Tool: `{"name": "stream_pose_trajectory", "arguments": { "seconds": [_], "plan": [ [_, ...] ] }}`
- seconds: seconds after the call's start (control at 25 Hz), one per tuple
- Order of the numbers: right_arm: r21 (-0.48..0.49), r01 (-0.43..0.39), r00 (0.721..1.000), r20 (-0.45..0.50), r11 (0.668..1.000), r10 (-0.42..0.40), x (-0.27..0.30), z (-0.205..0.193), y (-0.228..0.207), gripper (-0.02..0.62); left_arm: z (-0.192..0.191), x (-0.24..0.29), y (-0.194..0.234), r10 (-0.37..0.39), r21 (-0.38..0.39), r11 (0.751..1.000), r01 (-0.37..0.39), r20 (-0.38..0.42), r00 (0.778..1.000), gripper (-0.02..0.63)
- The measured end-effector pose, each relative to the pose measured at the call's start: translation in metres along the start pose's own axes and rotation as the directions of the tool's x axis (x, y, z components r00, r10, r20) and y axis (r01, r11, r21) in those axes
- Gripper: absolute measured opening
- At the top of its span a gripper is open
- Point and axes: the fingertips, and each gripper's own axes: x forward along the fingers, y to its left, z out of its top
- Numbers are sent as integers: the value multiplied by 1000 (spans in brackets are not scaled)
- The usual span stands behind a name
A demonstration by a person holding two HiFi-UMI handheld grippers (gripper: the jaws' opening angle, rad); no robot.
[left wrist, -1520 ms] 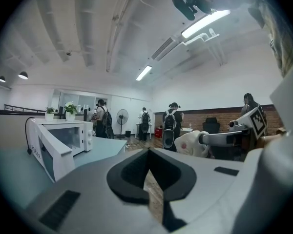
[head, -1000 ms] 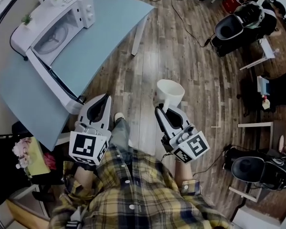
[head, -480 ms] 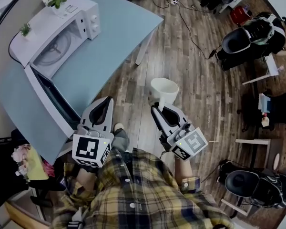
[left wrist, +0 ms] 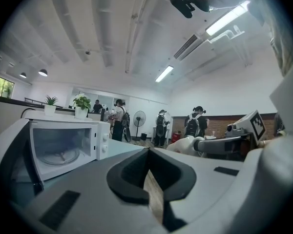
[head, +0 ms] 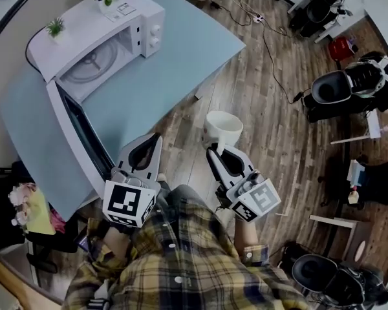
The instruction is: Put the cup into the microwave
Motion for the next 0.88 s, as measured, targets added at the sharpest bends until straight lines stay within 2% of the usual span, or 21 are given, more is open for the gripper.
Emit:
{"name": "stream_pose_trajectory", "arguments": {
  "seconds": [0.36, 0.56, 0.76, 0.88],
  "plan": [
    [-21, -96, 995, -39, 995, 95, 48, 0, -2, 54, 5, 6, 20, 52, -25, 998, -51, 38, 998, -9],
    [-21, -194, 979, -72, 981, 192, 90, -1, -16, 54, 7, 14, 48, 151, -63, 987, -149, 44, 987, -9],
    [-28, -345, 934, -104, 938, 341, 143, 5, -29, 54, 11, 17, 81, 312, -102, 947, -305, 56, 949, -9],
    [-27, -457, 883, -128, 889, 451, 180, 7, -31, 54, 11, 16, 103, 432, -129, 897, -423, 56, 900, -11]
  ]
}}
